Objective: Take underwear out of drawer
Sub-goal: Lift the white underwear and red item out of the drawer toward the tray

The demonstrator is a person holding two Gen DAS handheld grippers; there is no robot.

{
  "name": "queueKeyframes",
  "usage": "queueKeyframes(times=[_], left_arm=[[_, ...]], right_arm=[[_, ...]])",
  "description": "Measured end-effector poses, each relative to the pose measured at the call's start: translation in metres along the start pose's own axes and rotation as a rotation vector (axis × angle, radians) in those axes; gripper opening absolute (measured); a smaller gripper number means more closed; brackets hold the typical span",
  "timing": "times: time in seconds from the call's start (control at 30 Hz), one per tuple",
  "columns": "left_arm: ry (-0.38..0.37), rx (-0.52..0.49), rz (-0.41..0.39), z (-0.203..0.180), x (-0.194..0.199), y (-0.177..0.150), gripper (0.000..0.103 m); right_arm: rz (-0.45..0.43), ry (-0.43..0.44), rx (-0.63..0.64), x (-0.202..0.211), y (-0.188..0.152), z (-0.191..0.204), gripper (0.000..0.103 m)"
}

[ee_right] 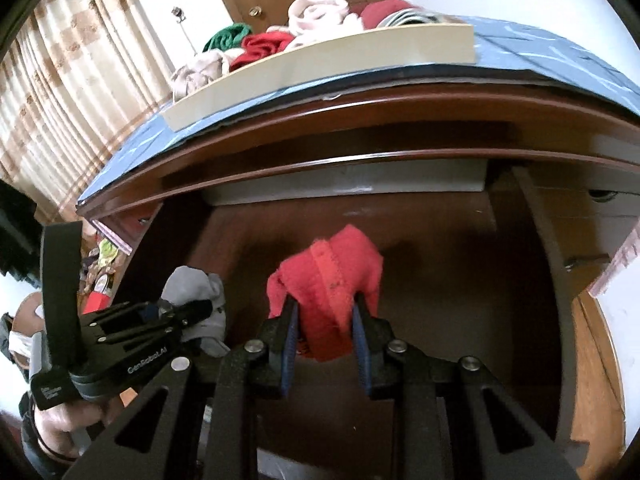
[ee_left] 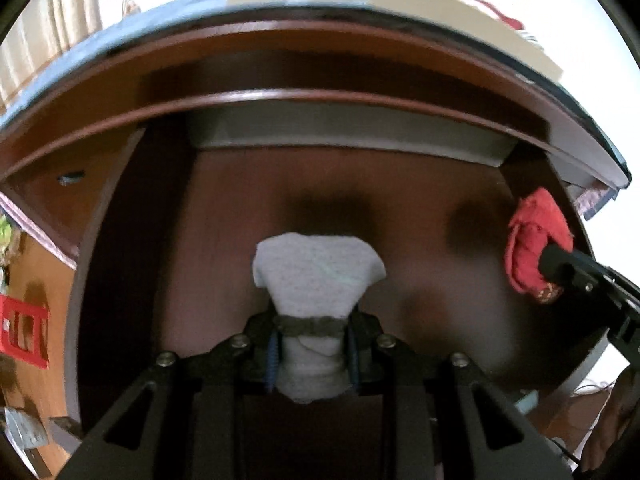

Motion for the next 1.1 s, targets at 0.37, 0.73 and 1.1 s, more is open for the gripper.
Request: queueKeyframes(times=[0.37, 0.73, 1.1], left_arm=[[0.079, -0.059, -0.163, -0.024, 0.029, -0.002, 0.024], [0.077, -0.091, -0.266, -0.015, 0.074, -0.014, 0.024], [0.088, -0.118, -0.346, -0.013, 0.091, -0.011, 0.024]], right_arm=[[-0.111, -0.011, -0.025, 0.037, -0.010, -0.011, 0.027], [-0.229, -0.037, -0.014, 0.073, -0.013, -0.010, 0.027], [-0.302, -0.047, 0.008, 0.094, -0.010, -0.007, 0.027]])
Point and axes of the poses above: each gripper's, at about its wrist camera, not at the fingertips, and x roughly against the way its jaws point, z to its left, y to its top, the point moved 1 cm from there along -x, roughly the way its jaws point, and after that the axes turned 7 degrees about -y, right-handed, at the moved point
